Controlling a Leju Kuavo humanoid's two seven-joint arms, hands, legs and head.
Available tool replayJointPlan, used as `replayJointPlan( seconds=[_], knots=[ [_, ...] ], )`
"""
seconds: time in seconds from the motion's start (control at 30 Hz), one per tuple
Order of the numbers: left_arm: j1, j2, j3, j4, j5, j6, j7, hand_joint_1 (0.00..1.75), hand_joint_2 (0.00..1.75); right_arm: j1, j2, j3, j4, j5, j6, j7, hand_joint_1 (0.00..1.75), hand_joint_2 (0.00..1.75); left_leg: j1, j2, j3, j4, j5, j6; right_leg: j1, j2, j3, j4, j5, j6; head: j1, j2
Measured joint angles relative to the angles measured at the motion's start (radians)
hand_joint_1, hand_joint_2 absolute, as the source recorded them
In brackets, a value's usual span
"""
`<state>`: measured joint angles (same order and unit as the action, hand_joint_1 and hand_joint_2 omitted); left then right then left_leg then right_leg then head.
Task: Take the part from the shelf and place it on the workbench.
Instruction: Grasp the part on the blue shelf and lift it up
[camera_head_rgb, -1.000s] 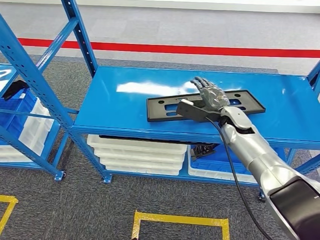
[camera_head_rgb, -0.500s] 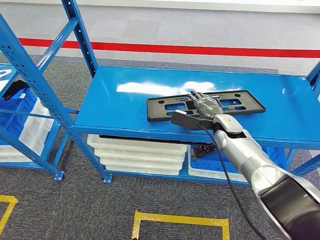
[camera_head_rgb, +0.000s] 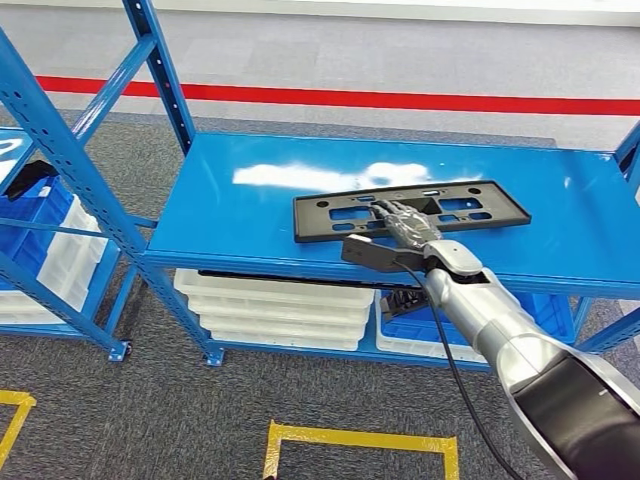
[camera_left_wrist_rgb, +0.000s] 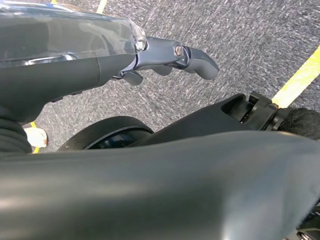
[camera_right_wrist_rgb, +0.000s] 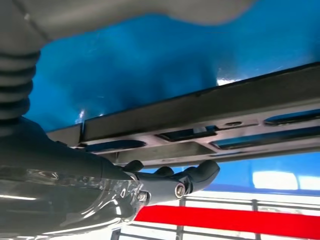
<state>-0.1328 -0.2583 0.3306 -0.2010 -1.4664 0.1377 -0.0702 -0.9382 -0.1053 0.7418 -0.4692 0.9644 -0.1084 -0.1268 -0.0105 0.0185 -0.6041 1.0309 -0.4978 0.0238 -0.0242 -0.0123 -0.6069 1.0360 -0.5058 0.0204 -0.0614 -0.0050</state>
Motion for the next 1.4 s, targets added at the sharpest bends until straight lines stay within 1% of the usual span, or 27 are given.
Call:
replayJointPlan(
  seconds=[0.3, 0.53, 0.6, 0.67, 0.73, 1.07, 1.4],
  knots=[
    [0.0, 0.0, 0.0, 0.0, 0.0, 0.0, -0.002, 0.0, 0.0, 0.001, 0.0, 0.002, 0.006, -0.002, -0.005, -0.002, 0.0, 1.75, 0.0, 0.0, 0.0, 0.0, 0.0, 0.0, 0.0, 0.0, 0.0, 0.0, 0.0, 0.0, 0.0, 0.0],
    [0.0, 0.0, -0.001, 0.0, 0.001, 0.002, -0.007, 0.0, 0.0, 0.013, -0.001, 0.003, 0.005, 0.012, -0.056, 0.006, 0.0, 1.75, 0.0, 0.0, 0.0, 0.0, 0.0, 0.0, 0.0, 0.0, 0.0, 0.0, 0.0, 0.0, 0.0, 0.0],
    [0.0, 0.0, -0.001, 0.0, 0.001, 0.003, -0.008, 0.0, 0.0, 0.019, -0.001, 0.005, 0.005, 0.018, -0.08, 0.015, 0.46, 1.75, 0.0, 0.0, 0.0, 0.0, 0.0, 0.0, 0.0, 0.0, 0.0, 0.0, 0.0, 0.0, 0.0, 0.0],
    [0.0, 0.0, -0.001, 0.0, 0.002, 0.004, -0.009, 0.0, 0.0, 0.025, -0.001, 0.006, 0.004, 0.024, -0.101, 0.027, 1.34, 1.75, 0.0, 0.0, 0.0, 0.0, 0.0, 0.0, 0.0, 0.0, 0.0, 0.0, 0.0, 0.0, 0.0, 0.0],
    [0.0, 0.0, -0.001, 0.0, 0.002, 0.005, -0.01, 0.0, 0.0, 0.033, -0.001, 0.007, 0.003, 0.031, -0.121, 0.037, 1.75, 1.75, 0.0, 0.0, 0.0, 0.0, 0.0, 0.0, 0.0, 0.0, 0.0, 0.0, 0.0, 0.0, 0.0, 0.0],
    [0.0, 0.0, -0.001, 0.0, 0.018, 0.006, -0.011, 0.0, 0.0, 0.047, -0.001, 0.01, 0.002, 0.07, -0.208, 0.062, 1.75, 1.75, 0.0, 0.0, 0.0, 0.0, 0.0, 0.0, 0.0, 0.0, 0.0, 0.0, 0.0, 0.0, 0.0, 0.0],
    [0.001, -0.001, 0.0, 0.0, 0.02, 0.012, -0.014, 0.0, 0.0, 0.069, 0.001, 0.026, -0.003, 0.147, -0.296, 0.094, 1.75, 1.75, 0.0, 0.0, 0.0, 0.0, 0.0, 0.0, 0.0, 0.0, 0.0, 0.0, 0.0, 0.0, 0.0, 0.0]
  ],
)
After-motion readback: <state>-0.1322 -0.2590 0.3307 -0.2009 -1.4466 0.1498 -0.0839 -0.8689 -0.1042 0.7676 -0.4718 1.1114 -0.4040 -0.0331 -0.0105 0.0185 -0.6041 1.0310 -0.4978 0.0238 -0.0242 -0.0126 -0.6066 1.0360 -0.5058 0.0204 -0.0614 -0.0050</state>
